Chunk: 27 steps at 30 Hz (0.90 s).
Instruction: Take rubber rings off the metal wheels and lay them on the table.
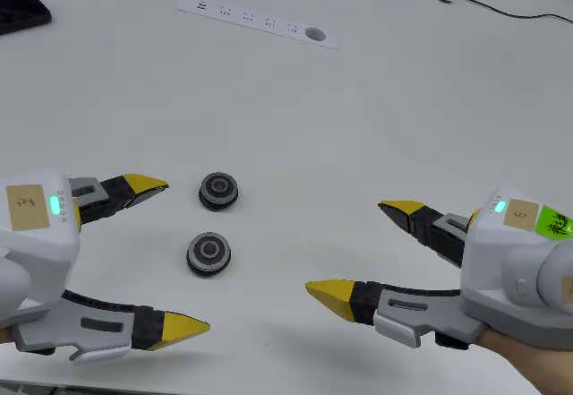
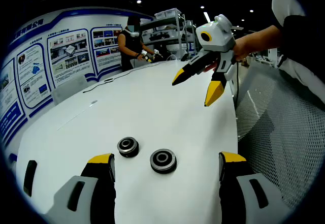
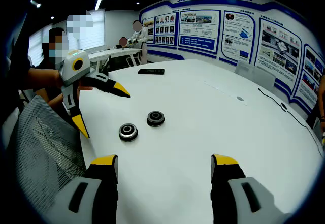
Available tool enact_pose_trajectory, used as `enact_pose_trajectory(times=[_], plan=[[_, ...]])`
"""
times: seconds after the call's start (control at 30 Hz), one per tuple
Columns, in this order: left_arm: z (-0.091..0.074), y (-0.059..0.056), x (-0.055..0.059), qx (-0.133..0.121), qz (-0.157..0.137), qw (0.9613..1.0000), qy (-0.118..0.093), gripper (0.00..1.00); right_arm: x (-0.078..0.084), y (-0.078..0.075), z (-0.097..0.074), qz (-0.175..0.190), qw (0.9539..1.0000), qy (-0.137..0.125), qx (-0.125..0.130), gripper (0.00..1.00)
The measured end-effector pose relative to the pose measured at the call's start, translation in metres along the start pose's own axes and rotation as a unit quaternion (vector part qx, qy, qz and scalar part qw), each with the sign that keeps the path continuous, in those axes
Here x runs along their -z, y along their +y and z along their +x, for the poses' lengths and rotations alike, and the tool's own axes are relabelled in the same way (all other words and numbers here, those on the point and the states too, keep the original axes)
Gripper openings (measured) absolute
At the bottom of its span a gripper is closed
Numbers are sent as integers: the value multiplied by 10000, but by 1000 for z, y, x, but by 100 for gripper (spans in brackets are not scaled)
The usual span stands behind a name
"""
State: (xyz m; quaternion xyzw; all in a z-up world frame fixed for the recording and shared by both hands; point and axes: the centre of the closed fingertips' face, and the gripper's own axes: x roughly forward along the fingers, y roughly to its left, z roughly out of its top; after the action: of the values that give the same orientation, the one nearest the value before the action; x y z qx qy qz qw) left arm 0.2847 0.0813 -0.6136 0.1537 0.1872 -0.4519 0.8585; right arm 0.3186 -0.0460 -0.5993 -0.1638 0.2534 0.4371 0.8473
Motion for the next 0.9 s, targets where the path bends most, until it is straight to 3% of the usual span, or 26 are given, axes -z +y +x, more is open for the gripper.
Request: enact_pose_trajectory(times=[0.53,0.9], plan=[[0,0,2,-3,30,10000,55,86,6,0,-2,111,9999,11,11,76],[0,1,3,-9,42,10000,50,85,10,5,0,221,9997,81,-112,73]])
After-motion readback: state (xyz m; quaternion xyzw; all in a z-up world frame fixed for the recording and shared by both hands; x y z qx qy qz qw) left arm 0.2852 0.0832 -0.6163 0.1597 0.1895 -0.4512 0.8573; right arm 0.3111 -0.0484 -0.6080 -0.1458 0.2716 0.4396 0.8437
